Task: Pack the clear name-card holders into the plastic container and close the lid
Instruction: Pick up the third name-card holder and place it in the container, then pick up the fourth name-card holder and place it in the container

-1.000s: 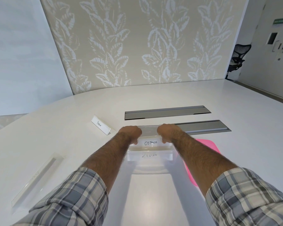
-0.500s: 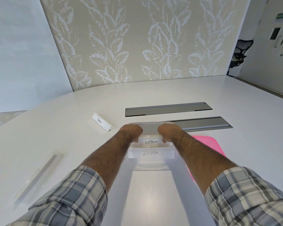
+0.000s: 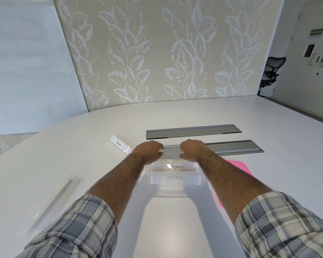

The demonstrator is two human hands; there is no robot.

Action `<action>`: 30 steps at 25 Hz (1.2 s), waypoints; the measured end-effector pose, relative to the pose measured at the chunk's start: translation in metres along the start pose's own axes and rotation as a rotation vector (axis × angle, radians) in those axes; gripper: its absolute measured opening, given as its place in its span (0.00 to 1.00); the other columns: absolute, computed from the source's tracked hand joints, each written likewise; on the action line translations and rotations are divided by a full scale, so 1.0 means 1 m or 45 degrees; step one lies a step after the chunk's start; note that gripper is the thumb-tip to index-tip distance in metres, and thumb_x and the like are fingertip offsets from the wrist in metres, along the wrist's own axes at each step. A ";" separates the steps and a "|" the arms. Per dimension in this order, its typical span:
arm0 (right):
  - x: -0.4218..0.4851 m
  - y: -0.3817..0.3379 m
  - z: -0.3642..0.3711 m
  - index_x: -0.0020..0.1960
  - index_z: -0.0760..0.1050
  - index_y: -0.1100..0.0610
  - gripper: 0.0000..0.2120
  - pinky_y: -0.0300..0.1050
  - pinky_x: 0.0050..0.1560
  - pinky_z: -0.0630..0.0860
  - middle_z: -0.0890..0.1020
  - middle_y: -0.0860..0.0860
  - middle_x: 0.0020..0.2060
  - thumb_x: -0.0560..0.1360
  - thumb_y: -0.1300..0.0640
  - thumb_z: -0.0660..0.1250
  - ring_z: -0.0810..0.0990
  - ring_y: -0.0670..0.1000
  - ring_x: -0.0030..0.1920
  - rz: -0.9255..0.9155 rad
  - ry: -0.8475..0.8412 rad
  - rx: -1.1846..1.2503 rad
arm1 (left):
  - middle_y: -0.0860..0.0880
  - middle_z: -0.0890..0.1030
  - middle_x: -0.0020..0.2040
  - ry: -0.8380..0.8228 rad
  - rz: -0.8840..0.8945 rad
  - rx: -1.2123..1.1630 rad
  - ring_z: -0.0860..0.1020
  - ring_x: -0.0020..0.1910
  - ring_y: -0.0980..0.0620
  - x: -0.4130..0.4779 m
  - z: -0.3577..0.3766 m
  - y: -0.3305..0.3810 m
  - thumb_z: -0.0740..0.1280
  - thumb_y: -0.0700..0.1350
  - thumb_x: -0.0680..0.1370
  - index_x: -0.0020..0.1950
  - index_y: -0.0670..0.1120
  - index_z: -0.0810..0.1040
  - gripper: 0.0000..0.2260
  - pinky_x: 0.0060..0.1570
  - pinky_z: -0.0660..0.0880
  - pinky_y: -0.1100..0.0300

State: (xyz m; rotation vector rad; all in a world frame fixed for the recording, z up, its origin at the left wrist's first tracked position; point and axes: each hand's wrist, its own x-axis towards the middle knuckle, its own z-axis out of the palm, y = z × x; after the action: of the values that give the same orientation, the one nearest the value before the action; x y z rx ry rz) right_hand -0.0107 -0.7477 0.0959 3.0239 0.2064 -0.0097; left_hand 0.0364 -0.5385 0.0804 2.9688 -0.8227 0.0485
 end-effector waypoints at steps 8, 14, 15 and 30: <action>-0.006 -0.042 -0.042 0.69 0.69 0.55 0.33 0.57 0.68 0.66 0.77 0.54 0.65 0.75 0.31 0.59 0.72 0.56 0.67 -0.054 0.184 0.022 | 0.47 0.58 0.81 0.178 0.007 0.136 0.57 0.79 0.46 -0.046 -0.050 -0.047 0.54 0.56 0.84 0.78 0.50 0.65 0.23 0.76 0.57 0.50; -0.003 -0.085 -0.069 0.80 0.52 0.54 0.39 0.60 0.77 0.51 0.58 0.55 0.79 0.77 0.32 0.55 0.53 0.56 0.79 -0.094 0.244 0.078 | 0.48 0.45 0.83 0.236 -0.178 0.140 0.46 0.81 0.46 -0.082 -0.077 -0.090 0.48 0.62 0.84 0.82 0.54 0.50 0.28 0.78 0.48 0.47; -0.001 -0.092 -0.072 0.80 0.52 0.54 0.39 0.60 0.77 0.51 0.57 0.55 0.79 0.77 0.32 0.55 0.53 0.56 0.79 -0.099 0.248 0.076 | 0.48 0.44 0.83 0.231 -0.195 0.134 0.45 0.81 0.46 -0.087 -0.079 -0.098 0.47 0.62 0.83 0.82 0.54 0.49 0.28 0.78 0.47 0.47; 0.080 -0.191 -0.058 0.78 0.55 0.57 0.39 0.58 0.76 0.53 0.62 0.56 0.76 0.78 0.32 0.54 0.58 0.57 0.77 -0.103 0.189 -0.003 | 0.49 0.42 0.82 0.138 -0.158 0.160 0.43 0.81 0.48 -0.084 -0.056 -0.214 0.46 0.64 0.82 0.82 0.55 0.46 0.30 0.78 0.44 0.47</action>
State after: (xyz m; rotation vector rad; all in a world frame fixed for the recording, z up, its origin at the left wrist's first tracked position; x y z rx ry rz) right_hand 0.0424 -0.5428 0.1316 3.0130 0.3409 0.2088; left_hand 0.0733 -0.3087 0.1218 3.0938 -0.6445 0.2621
